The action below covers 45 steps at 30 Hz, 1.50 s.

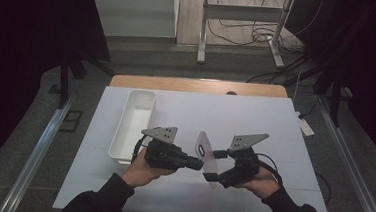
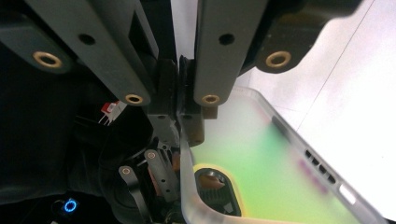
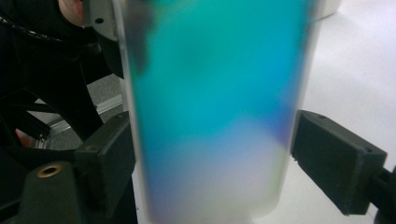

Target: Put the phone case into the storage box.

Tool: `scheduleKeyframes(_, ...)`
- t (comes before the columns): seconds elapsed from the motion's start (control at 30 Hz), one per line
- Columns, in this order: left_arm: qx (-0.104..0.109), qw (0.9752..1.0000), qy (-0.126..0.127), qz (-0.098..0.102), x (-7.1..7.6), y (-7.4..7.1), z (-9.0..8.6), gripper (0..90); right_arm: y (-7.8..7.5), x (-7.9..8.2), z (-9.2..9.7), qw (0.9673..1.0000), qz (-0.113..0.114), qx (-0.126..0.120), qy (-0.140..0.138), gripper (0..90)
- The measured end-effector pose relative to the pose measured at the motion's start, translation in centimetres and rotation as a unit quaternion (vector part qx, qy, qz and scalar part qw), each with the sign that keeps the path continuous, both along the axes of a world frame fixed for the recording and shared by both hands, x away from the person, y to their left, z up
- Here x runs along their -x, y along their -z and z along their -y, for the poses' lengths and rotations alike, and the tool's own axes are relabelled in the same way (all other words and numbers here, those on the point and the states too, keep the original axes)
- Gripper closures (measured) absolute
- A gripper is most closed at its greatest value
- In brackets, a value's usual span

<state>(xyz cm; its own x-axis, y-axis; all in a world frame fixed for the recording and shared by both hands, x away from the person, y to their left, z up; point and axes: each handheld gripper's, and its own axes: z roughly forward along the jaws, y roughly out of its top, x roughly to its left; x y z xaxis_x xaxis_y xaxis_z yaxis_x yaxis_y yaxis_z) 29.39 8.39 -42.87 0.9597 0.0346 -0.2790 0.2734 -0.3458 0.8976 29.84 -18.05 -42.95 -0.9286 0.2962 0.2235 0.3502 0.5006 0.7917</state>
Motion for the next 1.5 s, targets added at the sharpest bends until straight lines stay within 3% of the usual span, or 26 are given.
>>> scheduleKeyframes(0.3, -0.019, 0.9996, -0.016, 0.01, 0.2, -0.2, 0.2, 88.2, 0.4, 0.1, -0.2, 0.9996, 0.007, 0.025, 0.012, 13.8)
scheduleKeyframes(0.83, -0.05, 0.9964, -0.064, 0.023, 0.1, -0.6, -0.1, 88.1, 0.7, 0.2, 0.7, 0.9978, 0.018, 0.051, 0.04, 10.9)
scheduleKeyframes(1.17, -0.079, 0.9907, -0.105, 0.035, -0.4, -0.8, -0.1, 88.1, 0.8, 0.5, 1.7, 0.9935, 0.036, 0.078, 0.075, 4.8)
scheduleKeyframes(1.5, -0.095, 0.985, -0.139, 0.038, -1.1, -1.1, -0.5, 88.0, 0.9, 0.9, 2.7, 0.9894, 0.043, 0.095, 0.101, 2.0)
